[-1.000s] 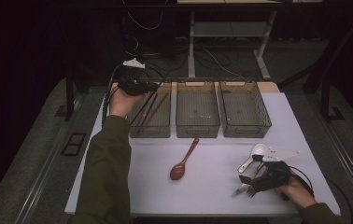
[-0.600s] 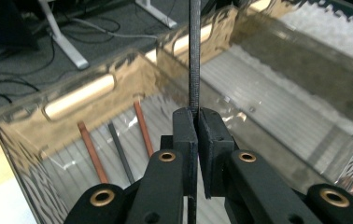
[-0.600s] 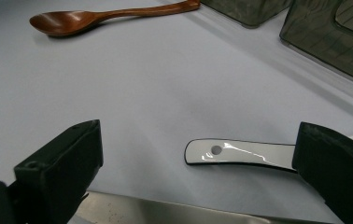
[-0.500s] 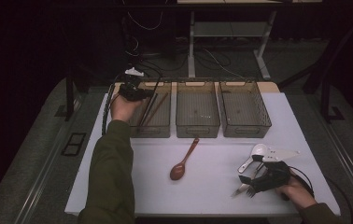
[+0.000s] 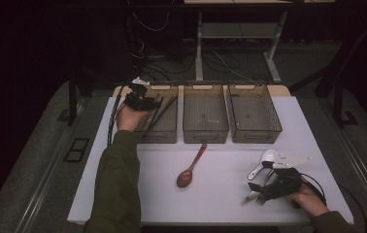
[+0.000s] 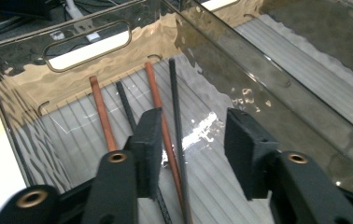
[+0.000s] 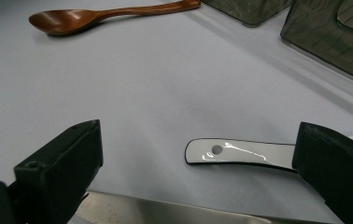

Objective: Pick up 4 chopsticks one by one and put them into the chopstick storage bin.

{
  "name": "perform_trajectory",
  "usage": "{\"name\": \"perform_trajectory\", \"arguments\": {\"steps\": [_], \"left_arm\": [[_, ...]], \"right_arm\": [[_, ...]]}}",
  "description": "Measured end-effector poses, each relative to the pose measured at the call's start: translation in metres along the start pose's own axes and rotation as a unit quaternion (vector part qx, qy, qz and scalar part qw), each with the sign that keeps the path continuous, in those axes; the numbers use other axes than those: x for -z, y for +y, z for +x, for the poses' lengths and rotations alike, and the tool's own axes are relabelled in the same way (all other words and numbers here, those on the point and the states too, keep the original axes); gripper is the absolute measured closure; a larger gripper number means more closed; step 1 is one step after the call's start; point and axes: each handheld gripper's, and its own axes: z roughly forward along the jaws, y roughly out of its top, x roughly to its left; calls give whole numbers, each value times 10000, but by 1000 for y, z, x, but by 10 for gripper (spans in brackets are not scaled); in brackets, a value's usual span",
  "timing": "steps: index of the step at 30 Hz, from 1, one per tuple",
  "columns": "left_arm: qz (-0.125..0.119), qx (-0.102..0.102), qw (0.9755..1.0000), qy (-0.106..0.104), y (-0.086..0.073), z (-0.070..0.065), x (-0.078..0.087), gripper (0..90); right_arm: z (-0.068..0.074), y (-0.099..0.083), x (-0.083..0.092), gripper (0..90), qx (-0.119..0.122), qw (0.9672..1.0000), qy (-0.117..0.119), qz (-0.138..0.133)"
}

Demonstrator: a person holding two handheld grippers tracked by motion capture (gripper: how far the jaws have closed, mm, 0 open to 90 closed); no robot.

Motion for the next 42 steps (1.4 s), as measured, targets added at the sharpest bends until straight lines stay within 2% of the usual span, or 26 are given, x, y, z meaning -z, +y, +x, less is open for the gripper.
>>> {"name": "perform_trajectory", "arguments": {"steps": [6, 11, 14, 17, 19, 23, 30, 31, 34, 42], "left_arm": [[-128, 27, 9998, -167, 2, -5, 6, 461], [-264, -55, 9992, -305, 3, -12, 12, 402], [-408, -13, 9984, -387, 0, -18, 15, 376], [-438, -72, 9981, -427, -4, -24, 20, 344], [-451, -123, 9980, -429, -9, -28, 23, 326], [-572, -76, 9973, -460, -18, -37, 32, 294], [-469, -215, 9976, -463, -37, -55, 43, 245], [-519, -173, 9973, -481, -40, -59, 43, 241], [-492, -223, 9970, -546, -48, -68, 46, 223], [-519, -436, 9950, -730, -75, -101, 58, 180]], "right_arm": [[0, 0, 0, 18, -16, 10000, -1, 6], [-1, 0, -1, 18, -29, 10000, -6, 3], [-2, 0, -1, 18, -34, 10000, 4, -1], [-2, 0, -1, 18, -28, 10000, 26, 1], [-2, 0, -1, 18, -2, 10000, 25, 13], [-2, 0, -2, 18, 11, 10000, 43, 28], [-3, -1, -1, 18, 18, 10000, 20, 13], [-4, -1, -1, 18, 14, 10000, 18, 17], [-5, -1, 0, 18, 2, 10000, 0, 10], [-6, 0, 0, 18, 8, 10000, -15, -24]]}}
